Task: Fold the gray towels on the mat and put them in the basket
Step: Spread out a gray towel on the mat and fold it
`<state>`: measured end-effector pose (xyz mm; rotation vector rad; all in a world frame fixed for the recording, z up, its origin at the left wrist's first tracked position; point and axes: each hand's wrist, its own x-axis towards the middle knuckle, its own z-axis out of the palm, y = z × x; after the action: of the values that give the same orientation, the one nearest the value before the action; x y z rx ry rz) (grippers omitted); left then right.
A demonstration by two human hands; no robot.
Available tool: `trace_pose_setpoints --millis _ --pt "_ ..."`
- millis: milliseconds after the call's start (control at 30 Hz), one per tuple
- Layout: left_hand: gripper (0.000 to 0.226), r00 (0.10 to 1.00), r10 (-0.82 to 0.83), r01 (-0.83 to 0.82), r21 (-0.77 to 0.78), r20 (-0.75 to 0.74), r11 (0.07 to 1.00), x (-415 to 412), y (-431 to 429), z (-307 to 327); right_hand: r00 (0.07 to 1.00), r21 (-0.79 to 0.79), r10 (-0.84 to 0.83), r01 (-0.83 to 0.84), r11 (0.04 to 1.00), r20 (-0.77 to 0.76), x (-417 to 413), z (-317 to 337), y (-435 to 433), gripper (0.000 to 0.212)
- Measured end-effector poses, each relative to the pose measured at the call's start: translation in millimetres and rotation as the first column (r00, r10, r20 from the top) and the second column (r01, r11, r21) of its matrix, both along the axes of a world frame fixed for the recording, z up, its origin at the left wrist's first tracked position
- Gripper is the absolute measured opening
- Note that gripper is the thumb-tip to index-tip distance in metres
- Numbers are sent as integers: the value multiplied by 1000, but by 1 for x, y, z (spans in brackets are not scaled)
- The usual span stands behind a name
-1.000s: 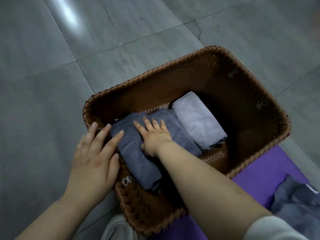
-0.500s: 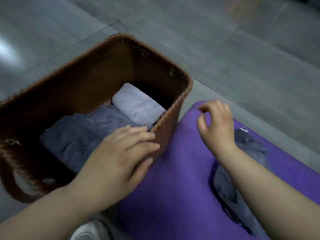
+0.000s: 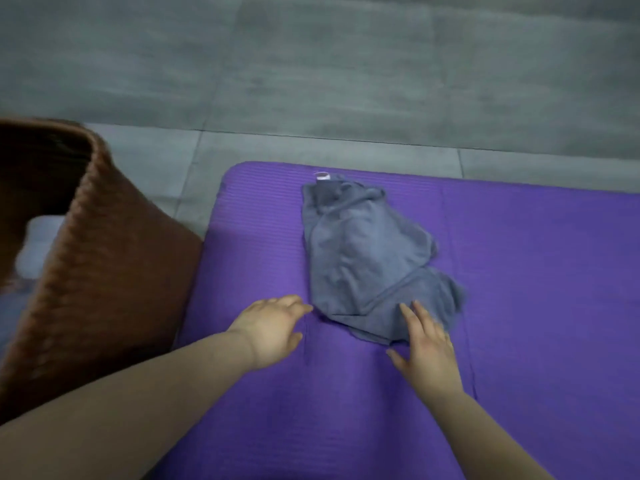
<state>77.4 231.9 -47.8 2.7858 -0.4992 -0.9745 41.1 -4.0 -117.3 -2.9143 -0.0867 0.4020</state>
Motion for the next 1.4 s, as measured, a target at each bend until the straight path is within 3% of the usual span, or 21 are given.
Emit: trace_pose_setpoints --millis 67,167,267,367,433,500,567,600,667,833,933,1000,1067,1133,1233,1400 --pt "50 1000 21 -19 -79 19 997 7 -15 -7 998 -6 -49 49 999 -37 -5 -6 -8 89" --pt "55 995 83 -71 -202 50 977 16 -44 -20 1000 -62 4 -3 998 18 2 -7 -10 84" --pt "74 981 194 -195 -168 -24 966 25 -66 -30 996 -76 29 -23 997 84 15 -5 -4 55" --pt "54 969 233 -227 -75 78 971 33 -74 -36 983 -106 100 -84 991 155 22 3 -2 9" --pt "33 963 193 -185 -57 189 981 39 -70 -34 990 -35 54 -50 998 133 21 6 -7 24" --pt "35 946 281 -247 -201 163 948 45 -62 -35 988 178 -89 66 982 126 17 13 -10 30" --pt "31 871 489 -456 -454 -48 766 49 -54 -26 946 400 -323 280 872 42 21 32 -14 30" --pt "18 827 539 -532 -526 -157 663 50 -52 -18 916 493 -394 378 784 -77 26 47 -15 23" --pt "22 761 608 -605 -582 -226 542 50 -52 12 888 602 -429 435 670 -165 37 87 -14 13" --pt "12 621 726 -698 -630 -296 341 52 -46 138 891 641 -366 450 622 -270 69 241 -6 25" --pt "21 614 737 -699 -627 -283 343 61 -42 237 856 677 -367 513 528 -363 81 349 -5 28" --pt "43 647 727 -667 -634 -231 393 62 -45 314 843 692 -366 535 485 -395 83 422 -3 25" --pt "69 765 635 -530 -662 -104 530 58 -50 396 840 718 -345 538 441 -418 84 497 0 25" --pt "80 878 479 -363 -685 -24 631 51 -62 474 843 752 -317 533 388 -435 85 569 1 26" --pt "73 933 356 -307 -654 -61 692 43 -89 559 859 786 -264 509 350 -439 80 658 -4 25" --pt "22 931 366 -250 -717 7 651 38 -142 640 902 833 -182 432 346 -393 47 752 -50 23"
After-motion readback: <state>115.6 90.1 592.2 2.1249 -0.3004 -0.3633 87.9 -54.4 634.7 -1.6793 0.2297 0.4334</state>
